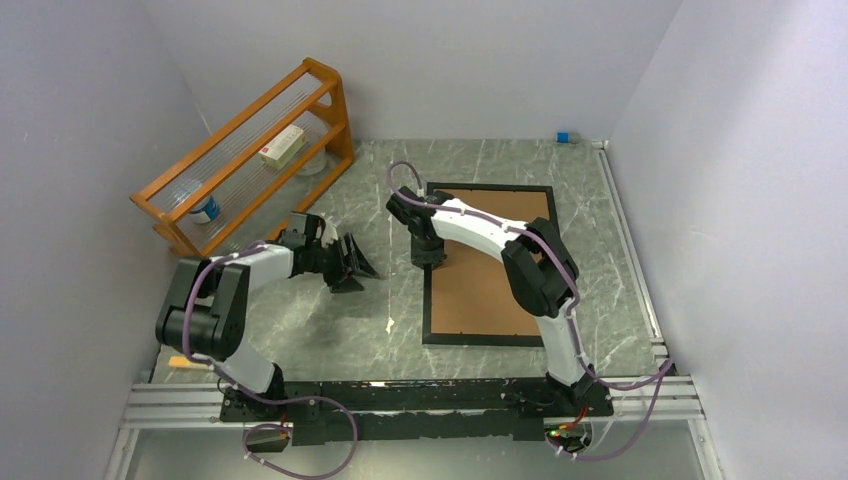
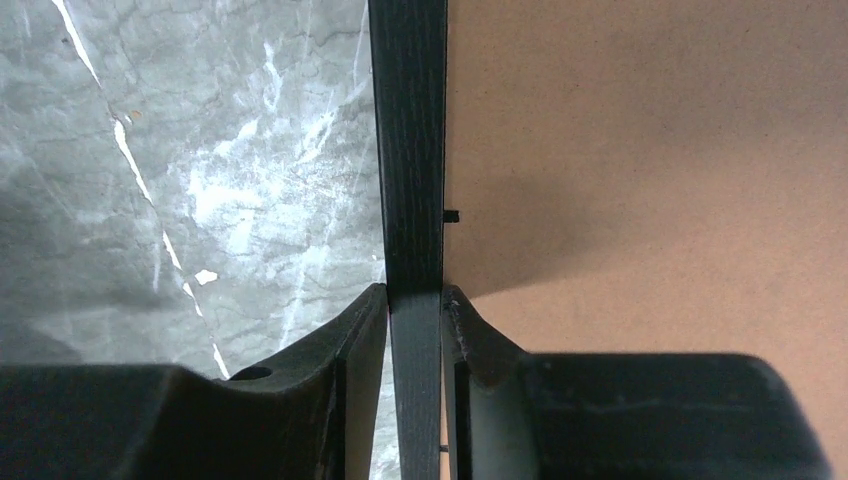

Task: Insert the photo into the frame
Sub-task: Turn over the photo frame at the center of the board.

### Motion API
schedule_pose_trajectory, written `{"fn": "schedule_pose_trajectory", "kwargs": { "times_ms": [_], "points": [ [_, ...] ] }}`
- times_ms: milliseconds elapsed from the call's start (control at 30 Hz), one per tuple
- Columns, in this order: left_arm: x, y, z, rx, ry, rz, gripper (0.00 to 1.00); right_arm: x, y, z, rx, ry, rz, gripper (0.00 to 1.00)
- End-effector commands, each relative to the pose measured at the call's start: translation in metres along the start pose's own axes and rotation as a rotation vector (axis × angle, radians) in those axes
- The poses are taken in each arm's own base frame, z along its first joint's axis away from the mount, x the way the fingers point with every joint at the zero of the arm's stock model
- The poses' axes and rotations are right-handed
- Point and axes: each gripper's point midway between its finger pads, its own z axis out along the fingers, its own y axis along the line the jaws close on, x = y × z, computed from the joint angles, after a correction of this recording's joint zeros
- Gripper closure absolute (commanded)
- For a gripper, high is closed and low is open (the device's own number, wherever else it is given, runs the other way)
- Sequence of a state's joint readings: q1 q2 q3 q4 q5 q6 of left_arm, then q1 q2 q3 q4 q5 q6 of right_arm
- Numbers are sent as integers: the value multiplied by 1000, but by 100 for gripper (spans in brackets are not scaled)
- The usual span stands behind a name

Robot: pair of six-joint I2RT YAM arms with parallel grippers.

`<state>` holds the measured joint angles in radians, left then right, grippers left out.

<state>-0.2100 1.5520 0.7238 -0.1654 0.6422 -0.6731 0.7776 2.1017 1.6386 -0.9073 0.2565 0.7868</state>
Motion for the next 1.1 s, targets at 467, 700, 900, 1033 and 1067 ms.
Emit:
{"fn": "schedule_pose_trajectory", "kwargs": {
  "times_ms": [467,700,900,1033,1067],
  "points": [
    [18,-20,18,105,124,39,31,48,-40,48,266,117,20,70],
    [21,-23,22,90,125,72,28,35,-31,37,244,66,16,100],
    [25,-47,30,163,122,150,21,-1,-6,-10,101,-31,54,100],
    [22,-62,33,219,108,186,18,-18,5,-41,17,-78,78,100],
    [21,-65,34,231,109,188,17,-21,7,-46,3,-85,82,100]
  ]
}}
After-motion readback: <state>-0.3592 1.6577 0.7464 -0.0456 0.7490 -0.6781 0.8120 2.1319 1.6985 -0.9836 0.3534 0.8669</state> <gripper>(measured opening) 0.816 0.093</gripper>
